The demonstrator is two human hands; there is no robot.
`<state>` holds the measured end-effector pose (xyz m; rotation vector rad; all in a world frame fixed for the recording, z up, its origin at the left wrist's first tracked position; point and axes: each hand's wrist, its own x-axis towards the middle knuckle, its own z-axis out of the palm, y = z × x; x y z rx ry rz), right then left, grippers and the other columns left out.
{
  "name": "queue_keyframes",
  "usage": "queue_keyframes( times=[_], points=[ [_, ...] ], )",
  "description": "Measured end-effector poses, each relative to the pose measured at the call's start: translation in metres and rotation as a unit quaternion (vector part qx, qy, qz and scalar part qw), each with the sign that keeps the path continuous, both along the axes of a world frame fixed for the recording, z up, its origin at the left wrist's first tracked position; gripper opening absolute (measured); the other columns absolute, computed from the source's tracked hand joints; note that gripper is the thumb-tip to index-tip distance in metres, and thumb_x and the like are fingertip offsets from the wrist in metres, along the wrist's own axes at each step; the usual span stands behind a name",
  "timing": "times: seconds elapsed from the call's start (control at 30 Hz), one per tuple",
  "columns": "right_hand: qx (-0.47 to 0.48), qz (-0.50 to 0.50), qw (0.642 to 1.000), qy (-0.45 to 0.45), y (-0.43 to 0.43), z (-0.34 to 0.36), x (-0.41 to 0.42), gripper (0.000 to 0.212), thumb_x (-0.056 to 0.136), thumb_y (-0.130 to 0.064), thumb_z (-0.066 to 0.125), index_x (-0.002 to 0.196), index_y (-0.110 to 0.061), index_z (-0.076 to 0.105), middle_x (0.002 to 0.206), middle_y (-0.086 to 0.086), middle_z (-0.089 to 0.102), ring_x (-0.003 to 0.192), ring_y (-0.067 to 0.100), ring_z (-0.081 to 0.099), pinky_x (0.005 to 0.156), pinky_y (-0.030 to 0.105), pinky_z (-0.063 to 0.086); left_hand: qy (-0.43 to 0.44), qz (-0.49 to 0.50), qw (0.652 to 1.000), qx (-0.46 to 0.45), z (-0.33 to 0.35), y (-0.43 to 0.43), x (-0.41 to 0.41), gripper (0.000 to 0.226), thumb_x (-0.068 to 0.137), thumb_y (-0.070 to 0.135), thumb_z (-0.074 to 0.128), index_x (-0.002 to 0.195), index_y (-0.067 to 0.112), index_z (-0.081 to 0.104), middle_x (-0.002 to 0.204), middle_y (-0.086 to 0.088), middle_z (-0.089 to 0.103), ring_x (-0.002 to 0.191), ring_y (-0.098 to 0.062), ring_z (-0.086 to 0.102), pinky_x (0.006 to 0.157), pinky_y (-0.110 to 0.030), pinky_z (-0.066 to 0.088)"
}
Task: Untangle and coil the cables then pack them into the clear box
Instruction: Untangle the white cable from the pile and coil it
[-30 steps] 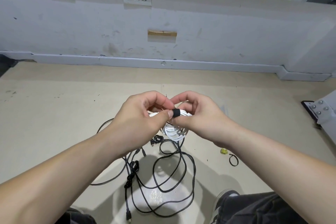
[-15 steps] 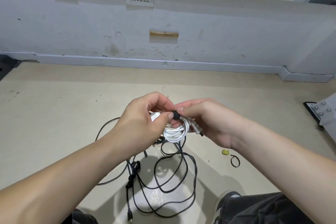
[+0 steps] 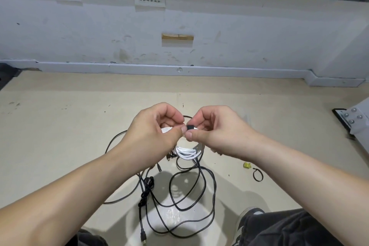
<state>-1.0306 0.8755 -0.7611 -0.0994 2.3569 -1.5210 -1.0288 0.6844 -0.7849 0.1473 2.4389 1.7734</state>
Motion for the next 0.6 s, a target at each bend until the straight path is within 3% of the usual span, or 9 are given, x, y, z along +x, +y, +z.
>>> queue_keyframes(
  times=[0.1,0.2,0.27,0.33,0.43,0.6],
  points=[
    [0.003,-0.02,1.0,-0.009,-0.001,-0.005,-0.002,0.014,0.084,-0.007,0.08,0.084,-0.014,0.069,0.064,-0.003,0.071,0.062,0.01,0.068,0.058,0.022,0.048,-0.025,-0.017,0.999,0.019,-0.001,0.003,0.0,0.01,0.09,0.01,0.076,0.092,0.019,0.072,0.072,0.008,0.069,0.066,-0.009,0.061,0.066,-0.028,0.051],
    [0.027,-0.042,0.999,-0.002,0.001,-0.012,-0.006,0.017,0.082,-0.004,0.079,0.079,-0.016,0.068,0.062,-0.004,0.066,0.057,0.011,0.06,0.056,0.025,0.045,-0.032,-0.006,0.999,0.02,-0.002,0.008,-0.005,0.007,0.097,0.014,0.068,0.093,0.019,0.072,0.085,-0.015,0.073,0.07,-0.017,0.057,0.067,-0.036,0.047],
    [0.022,-0.058,0.998,0.0,0.002,-0.015,-0.005,0.017,0.083,-0.003,0.078,0.08,-0.015,0.066,0.065,0.002,0.066,0.06,0.016,0.059,0.059,0.029,0.045,-0.031,0.006,0.999,0.006,-0.003,0.011,-0.005,0.009,0.098,0.015,0.066,0.094,0.021,0.072,0.092,-0.018,0.073,0.071,-0.016,0.058,0.069,-0.033,0.047],
    [-0.005,-0.07,0.998,-0.003,0.001,-0.018,-0.003,0.013,0.086,-0.004,0.075,0.084,-0.013,0.065,0.07,0.008,0.07,0.067,0.021,0.064,0.065,0.035,0.048,-0.018,0.01,0.999,-0.025,-0.006,0.014,0.0,0.009,0.098,0.015,0.066,0.097,0.023,0.071,0.091,-0.007,0.075,0.078,-0.011,0.063,0.074,-0.026,0.048],
    [-0.023,-0.089,0.996,-0.007,0.004,-0.022,0.0,0.01,0.087,-0.009,0.076,0.09,-0.012,0.067,0.074,0.007,0.068,0.068,0.019,0.064,0.066,0.033,0.049,-0.009,-0.021,0.996,-0.081,-0.012,0.017,0.005,0.015,0.097,0.015,0.065,0.108,0.024,0.071,0.102,0.009,0.075,0.093,-0.003,0.067,0.082,-0.021,0.048],
    [-0.052,-0.166,0.983,-0.06,0.023,-0.028,0.003,0.02,0.081,-0.007,0.082,0.094,-0.009,0.067,0.073,0.006,0.062,0.052,0.015,0.054,0.044,0.022,0.04,-0.015,-0.074,0.985,-0.153,-0.015,0.03,-0.015,0.019,0.094,0.015,0.066,0.104,0.03,0.072,0.097,0.016,0.074,0.094,-0.003,0.068,0.087,-0.026,0.054]
  ],
)
